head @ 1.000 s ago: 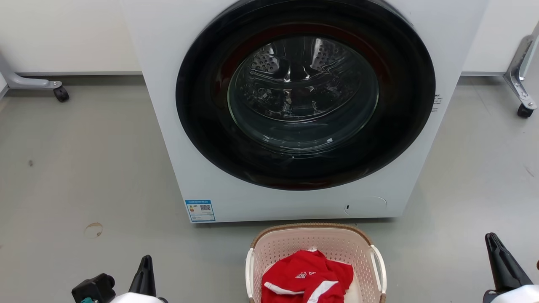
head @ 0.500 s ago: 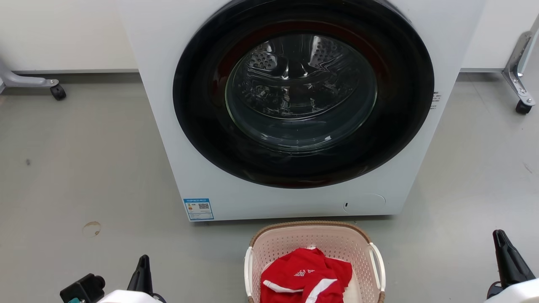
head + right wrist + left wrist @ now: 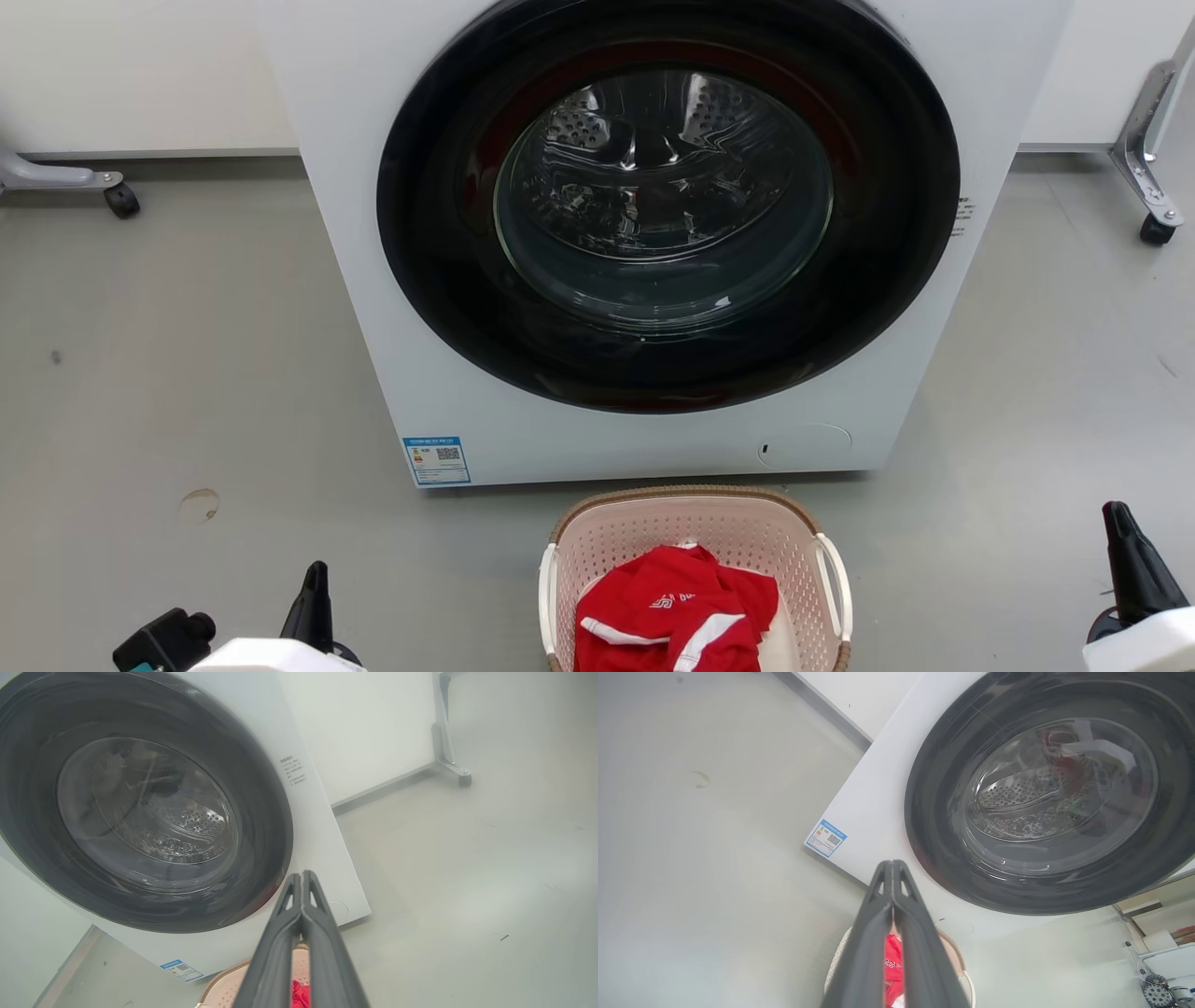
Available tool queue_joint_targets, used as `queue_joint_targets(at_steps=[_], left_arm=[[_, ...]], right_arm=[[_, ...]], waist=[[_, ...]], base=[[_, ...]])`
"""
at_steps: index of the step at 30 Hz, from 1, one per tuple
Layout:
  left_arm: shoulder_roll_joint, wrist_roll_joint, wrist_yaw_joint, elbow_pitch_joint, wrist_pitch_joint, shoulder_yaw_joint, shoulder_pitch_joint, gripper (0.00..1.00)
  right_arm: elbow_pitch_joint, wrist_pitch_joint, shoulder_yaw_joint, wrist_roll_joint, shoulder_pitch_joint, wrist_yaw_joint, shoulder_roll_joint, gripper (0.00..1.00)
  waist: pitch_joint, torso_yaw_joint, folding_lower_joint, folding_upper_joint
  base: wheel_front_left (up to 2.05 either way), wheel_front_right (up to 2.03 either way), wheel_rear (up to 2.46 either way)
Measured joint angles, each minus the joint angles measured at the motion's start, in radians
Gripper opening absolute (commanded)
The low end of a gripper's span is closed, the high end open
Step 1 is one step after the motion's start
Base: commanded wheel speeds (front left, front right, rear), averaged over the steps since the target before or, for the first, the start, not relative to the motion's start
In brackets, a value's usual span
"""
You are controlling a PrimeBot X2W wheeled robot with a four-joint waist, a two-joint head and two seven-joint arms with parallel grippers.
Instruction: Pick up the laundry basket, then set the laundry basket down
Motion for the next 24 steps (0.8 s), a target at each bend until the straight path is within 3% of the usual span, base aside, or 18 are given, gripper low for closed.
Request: queue_joint_targets(at_steps=[24], left_arm=[[-0.033, -0.205, -0.063, -0.001, 0.061, 0.082, -0.016, 0.00]], right_arm=[[0.027, 0.058, -0.032, 0.279, -0.058, 0.000, 0.009, 0.00]], waist=[[0.015, -0.010, 0.0000, 0.0000]], base=[[0.00, 0.00, 0.00]])
